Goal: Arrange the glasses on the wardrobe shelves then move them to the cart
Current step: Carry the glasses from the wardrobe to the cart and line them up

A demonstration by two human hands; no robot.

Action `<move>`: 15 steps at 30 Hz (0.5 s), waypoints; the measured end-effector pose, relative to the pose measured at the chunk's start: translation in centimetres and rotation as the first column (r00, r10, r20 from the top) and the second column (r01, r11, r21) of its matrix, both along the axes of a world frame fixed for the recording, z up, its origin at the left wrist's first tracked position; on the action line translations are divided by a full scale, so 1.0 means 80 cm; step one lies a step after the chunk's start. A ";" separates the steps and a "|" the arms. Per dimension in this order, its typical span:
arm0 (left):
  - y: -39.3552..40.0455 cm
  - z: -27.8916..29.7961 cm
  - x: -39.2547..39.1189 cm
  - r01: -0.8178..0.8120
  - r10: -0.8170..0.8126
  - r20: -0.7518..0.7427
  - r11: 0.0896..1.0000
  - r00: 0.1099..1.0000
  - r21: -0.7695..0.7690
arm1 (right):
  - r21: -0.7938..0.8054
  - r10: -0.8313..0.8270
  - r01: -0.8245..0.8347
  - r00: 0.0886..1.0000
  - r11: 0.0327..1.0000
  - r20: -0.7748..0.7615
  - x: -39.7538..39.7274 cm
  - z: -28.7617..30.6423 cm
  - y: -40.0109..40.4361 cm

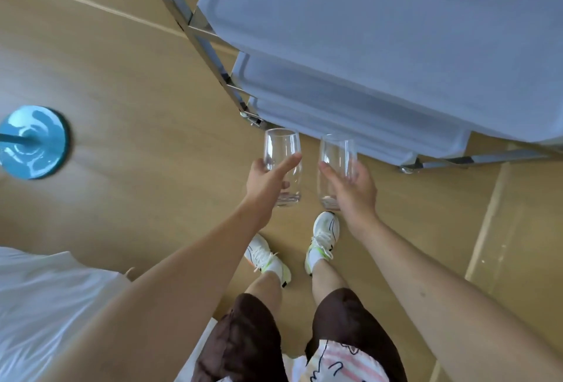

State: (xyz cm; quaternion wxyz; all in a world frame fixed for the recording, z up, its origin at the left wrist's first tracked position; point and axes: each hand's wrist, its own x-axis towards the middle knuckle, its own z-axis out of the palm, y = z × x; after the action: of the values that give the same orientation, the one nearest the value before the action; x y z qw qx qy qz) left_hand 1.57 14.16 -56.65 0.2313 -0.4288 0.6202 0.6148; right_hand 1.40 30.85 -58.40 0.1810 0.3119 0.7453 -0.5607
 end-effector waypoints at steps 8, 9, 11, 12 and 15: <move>0.040 -0.079 -0.048 0.061 -0.061 -0.037 0.998 0.997 -0.019 | 0.038 -0.002 0.003 1.000 0.999 -0.031 -0.027 -0.075 0.040; 0.045 -0.089 -0.052 0.074 -0.075 -0.047 0.997 0.996 -0.015 | 0.033 -0.018 0.019 0.999 0.999 -0.034 -0.031 -0.084 0.041; 0.052 -0.107 -0.058 0.104 -0.105 -0.065 0.994 0.992 -0.015 | 0.027 -0.051 0.053 0.997 0.998 -0.052 -0.036 -0.101 0.042; 0.053 -0.115 -0.060 0.118 -0.119 -0.074 0.993 0.990 -0.021 | 0.024 -0.068 0.070 0.995 0.997 -0.067 -0.038 -0.108 0.041; 0.053 -0.137 -0.066 0.151 -0.153 -0.105 0.988 0.983 -0.024 | -0.006 -0.099 0.099 0.990 0.995 -0.097 -0.046 -0.127 0.038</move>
State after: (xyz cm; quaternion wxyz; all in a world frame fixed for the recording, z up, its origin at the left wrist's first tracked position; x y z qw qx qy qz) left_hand -3.73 18.38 -67.59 0.2409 -0.3488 0.6673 0.6124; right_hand -2.26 33.87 -68.53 0.1166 0.3206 0.7364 -0.5842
